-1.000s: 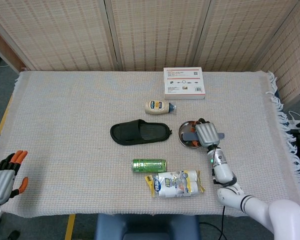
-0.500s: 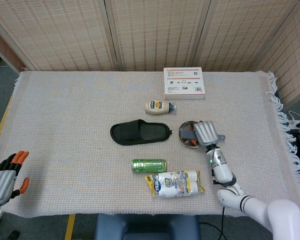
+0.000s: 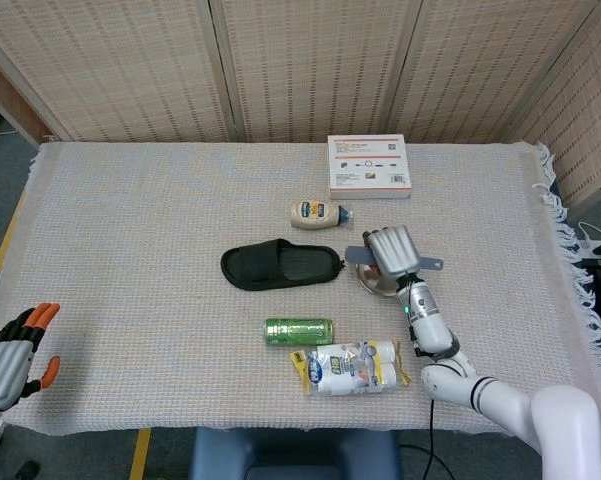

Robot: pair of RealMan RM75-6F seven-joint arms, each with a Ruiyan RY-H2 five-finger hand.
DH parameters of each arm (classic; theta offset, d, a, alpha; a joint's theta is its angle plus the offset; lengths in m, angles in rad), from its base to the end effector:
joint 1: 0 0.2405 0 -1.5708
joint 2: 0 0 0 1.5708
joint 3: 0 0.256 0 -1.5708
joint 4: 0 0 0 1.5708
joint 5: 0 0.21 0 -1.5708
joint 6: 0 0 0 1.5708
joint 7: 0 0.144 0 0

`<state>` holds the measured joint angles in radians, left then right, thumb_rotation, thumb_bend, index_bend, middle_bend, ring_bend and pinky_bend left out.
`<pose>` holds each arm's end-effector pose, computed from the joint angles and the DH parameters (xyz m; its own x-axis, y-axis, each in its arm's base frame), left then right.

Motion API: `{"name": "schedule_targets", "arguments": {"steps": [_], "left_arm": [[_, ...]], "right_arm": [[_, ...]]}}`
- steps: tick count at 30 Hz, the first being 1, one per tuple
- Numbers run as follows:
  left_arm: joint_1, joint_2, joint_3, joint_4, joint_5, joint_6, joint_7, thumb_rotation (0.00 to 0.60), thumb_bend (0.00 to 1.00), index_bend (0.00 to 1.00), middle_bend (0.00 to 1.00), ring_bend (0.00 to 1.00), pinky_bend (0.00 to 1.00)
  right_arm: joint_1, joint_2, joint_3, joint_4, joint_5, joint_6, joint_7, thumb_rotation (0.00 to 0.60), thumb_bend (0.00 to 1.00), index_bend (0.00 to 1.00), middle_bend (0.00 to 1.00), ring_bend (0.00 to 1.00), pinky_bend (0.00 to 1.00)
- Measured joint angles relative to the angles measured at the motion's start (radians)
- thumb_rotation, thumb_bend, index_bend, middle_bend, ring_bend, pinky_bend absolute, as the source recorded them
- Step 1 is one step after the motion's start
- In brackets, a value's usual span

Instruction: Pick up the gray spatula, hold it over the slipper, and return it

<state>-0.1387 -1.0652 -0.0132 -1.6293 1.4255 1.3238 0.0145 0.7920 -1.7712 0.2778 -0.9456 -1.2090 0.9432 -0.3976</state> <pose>-0.3244 0.1881 0.1537 0.4298 0.1735 0.8861 0.8983 0.0166 -0.4390 -0.1767 -0.4121 -0.0245 0.6450 -0.0300 0.7636 -0.7391 -0.2786 0.6133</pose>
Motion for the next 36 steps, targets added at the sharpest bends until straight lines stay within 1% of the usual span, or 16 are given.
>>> {"name": "schedule_targets", "arguments": {"steps": [5,12,17,23,36], "left_arm": [[-0.002,0.006,0.002,-0.002,0.000,-0.006,-0.014,0.600,0.49,0.00,0.00,0.00,0.13],[-0.009,0.011,0.008,0.001,0.012,-0.018,-0.034,0.600,0.49,0.00,0.00,0.00,0.13],[-0.009,0.015,0.009,0.001,0.016,-0.017,-0.045,0.600,0.49,0.00,0.00,0.00,0.13],[-0.013,0.017,0.012,0.005,0.021,-0.025,-0.062,0.600,0.49,0.00,0.00,0.00,0.13],[-0.020,0.021,0.016,0.013,0.029,-0.032,-0.090,0.600,0.49,0.00,0.00,0.00,0.13]], "right_arm": [[0.066,-0.001,0.018,-0.018,0.029,-0.045,-0.114,0.600,0.30,0.92,0.63,0.62,0.95],[0.147,-0.025,0.018,-0.008,0.089,-0.123,-0.257,0.600,0.31,0.91,0.63,0.62,0.95],[0.172,-0.073,0.008,0.046,0.123,-0.148,-0.283,0.600,0.31,0.91,0.63,0.62,0.95],[0.199,-0.115,0.000,0.091,0.134,-0.160,-0.284,0.600,0.31,0.91,0.63,0.62,0.95],[0.252,-0.187,0.004,0.134,0.159,-0.174,-0.311,0.600,0.31,0.91,0.63,0.62,0.95]]}}
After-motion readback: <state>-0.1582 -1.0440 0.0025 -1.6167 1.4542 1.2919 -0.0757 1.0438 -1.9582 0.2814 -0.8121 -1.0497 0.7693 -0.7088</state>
